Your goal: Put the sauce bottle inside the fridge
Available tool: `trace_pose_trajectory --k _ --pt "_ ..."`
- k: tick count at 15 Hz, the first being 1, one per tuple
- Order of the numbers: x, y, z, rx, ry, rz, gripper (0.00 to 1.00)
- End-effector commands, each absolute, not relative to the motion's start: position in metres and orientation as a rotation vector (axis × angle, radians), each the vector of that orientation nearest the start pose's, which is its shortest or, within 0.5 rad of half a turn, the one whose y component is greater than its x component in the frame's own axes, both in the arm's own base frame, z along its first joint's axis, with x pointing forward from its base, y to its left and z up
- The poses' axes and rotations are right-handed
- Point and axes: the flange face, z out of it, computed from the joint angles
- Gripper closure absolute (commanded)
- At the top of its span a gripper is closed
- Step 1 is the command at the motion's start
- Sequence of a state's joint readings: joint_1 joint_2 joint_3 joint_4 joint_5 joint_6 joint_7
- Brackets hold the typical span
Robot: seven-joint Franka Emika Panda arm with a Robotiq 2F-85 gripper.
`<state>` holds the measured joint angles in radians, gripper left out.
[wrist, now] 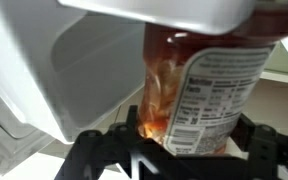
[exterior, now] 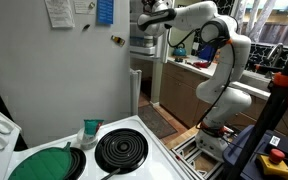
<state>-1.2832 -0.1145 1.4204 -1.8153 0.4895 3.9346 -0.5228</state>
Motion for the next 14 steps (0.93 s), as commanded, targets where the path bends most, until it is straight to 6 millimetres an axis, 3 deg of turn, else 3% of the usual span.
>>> trace_pose_trajectory --k 1,13,14 --pt "0.508 0.050 0.759 -1.739 0.120 -2.933 0.40" --pt "0.520 0.046 0.749 -1.827 0.111 -2.953 0.40" --pt "0.521 0.047 0.749 -1.830 0.111 -2.954 0.30"
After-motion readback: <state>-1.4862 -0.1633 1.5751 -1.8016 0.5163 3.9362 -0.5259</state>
